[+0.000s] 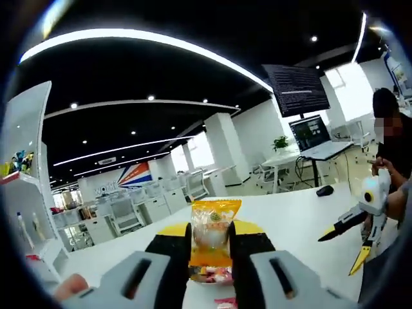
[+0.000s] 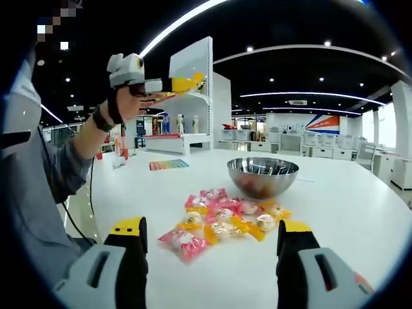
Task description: Pick up the marshmallows scattered on the table and place them into the bowl on the table
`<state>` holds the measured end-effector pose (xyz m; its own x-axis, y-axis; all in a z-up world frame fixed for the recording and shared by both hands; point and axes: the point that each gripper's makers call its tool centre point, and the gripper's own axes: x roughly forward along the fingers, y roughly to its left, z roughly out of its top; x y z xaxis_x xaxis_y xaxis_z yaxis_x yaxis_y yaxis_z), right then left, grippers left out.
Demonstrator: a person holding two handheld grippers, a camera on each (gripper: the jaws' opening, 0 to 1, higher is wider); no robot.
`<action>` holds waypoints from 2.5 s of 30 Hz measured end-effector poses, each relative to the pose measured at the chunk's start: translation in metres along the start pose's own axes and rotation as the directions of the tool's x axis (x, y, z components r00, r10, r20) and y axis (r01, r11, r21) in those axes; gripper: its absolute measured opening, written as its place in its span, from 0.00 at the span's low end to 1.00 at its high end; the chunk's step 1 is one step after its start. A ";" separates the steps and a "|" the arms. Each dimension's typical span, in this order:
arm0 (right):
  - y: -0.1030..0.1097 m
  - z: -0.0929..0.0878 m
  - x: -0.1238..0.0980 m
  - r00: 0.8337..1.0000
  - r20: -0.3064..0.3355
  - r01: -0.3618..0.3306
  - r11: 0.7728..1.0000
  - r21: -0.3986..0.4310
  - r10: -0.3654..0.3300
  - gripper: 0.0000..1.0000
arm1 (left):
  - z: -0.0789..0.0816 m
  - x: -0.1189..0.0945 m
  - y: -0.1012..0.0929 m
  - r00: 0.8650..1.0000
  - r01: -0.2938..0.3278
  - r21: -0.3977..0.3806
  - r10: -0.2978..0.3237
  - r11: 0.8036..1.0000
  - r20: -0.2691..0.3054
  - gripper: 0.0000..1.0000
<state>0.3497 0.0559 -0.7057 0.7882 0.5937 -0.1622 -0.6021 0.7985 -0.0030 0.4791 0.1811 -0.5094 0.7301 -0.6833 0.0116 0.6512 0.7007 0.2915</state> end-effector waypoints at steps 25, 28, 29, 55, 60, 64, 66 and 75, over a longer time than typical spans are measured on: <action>-0.019 -0.003 -0.022 0.998 -0.001 0.064 0.998 0.016 -0.064 0.78 | -0.229 0.193 -0.016 0.902 0.095 -0.017 -0.094 0.995 -0.420 0.24; -0.017 -0.004 -0.021 0.998 -0.004 0.061 0.998 0.014 -0.060 0.78 | -0.235 0.190 -0.020 0.891 0.118 0.004 -0.104 0.993 -0.442 0.24; -0.017 -0.004 -0.021 0.998 -0.003 0.060 0.998 0.014 -0.059 0.78 | -0.236 0.190 -0.020 0.889 0.119 0.006 -0.104 0.993 -0.447 0.24; -0.011 -0.004 -0.022 0.998 -0.001 0.059 0.998 0.009 -0.059 0.78 | -0.209 0.181 -0.001 0.947 0.052 -0.046 -0.064 0.998 -0.315 0.59; -0.008 -0.005 -0.022 0.999 -0.006 0.054 0.999 0.004 -0.054 0.78 | -0.179 0.175 0.001 0.969 0.067 -0.059 -0.079 0.996 -0.236 0.79; -0.008 -0.003 -0.022 0.999 0.000 0.053 0.999 0.005 -0.053 0.78 | -0.151 0.160 0.006 0.970 0.063 -0.081 -0.081 0.995 -0.231 0.95; -0.009 -0.002 -0.021 0.999 0.000 0.052 0.999 0.003 -0.052 0.78 | -0.128 0.149 0.006 0.977 0.077 -0.093 -0.093 0.993 -0.189 0.95; -0.004 0.002 -0.013 1.000 0.013 0.028 1.000 -0.001 -0.028 0.79 | -0.037 0.059 0.005 0.991 0.092 -0.029 -0.094 0.995 -0.091 0.95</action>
<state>0.3422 0.0448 -0.7015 0.8060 0.5727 -0.1495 -0.5801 0.8145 -0.0080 0.5328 0.1521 -0.5422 0.6814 -0.7246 -0.1030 0.7212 0.6408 0.2631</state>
